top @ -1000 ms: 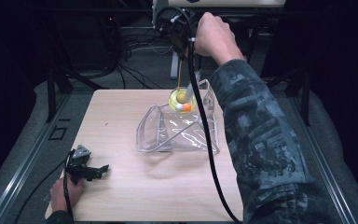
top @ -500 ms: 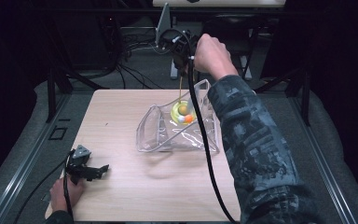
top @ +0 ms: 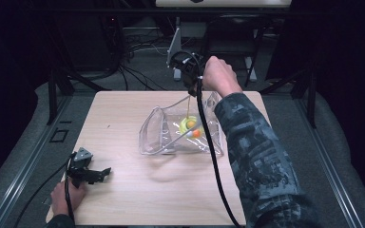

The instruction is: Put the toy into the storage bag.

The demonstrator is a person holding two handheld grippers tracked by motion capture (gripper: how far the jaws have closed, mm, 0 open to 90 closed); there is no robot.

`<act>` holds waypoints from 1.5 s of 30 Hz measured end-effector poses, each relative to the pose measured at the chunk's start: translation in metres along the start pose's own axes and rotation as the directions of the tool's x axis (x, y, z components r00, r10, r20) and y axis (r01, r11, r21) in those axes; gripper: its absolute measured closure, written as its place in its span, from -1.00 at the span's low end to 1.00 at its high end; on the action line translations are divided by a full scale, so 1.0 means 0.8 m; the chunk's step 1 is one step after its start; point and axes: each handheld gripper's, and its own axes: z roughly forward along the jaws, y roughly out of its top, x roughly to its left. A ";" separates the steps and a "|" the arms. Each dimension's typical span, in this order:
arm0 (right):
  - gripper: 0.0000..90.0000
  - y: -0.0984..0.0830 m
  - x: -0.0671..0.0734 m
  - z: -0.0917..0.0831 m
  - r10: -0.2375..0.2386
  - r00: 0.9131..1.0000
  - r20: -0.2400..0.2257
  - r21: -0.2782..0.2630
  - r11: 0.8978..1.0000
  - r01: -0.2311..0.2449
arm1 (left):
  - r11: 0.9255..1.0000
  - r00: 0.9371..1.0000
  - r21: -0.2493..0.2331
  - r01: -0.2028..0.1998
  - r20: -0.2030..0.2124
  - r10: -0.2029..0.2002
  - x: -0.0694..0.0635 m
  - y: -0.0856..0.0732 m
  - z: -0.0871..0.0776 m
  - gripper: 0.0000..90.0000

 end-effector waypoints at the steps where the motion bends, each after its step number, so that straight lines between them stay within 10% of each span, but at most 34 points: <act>1: 0.95 -0.001 0.000 0.004 -0.002 1.000 0.003 0.000 1.000 0.002 | 1.000 1.000 0.000 0.000 0.000 0.000 0.000 0.000 0.000 -1.00; 32: 0.95 -0.020 -0.008 0.084 0.061 0.998 -0.010 0.123 0.991 -0.060 | 1.000 1.000 0.001 -0.001 0.000 0.001 0.000 0.000 0.000 -1.00; 45: 0.46 -0.035 -0.015 0.067 0.108 0.993 -0.038 0.028 0.994 -0.107 | 1.000 1.000 0.002 -0.004 0.000 0.004 0.000 0.000 0.000 -1.00</act>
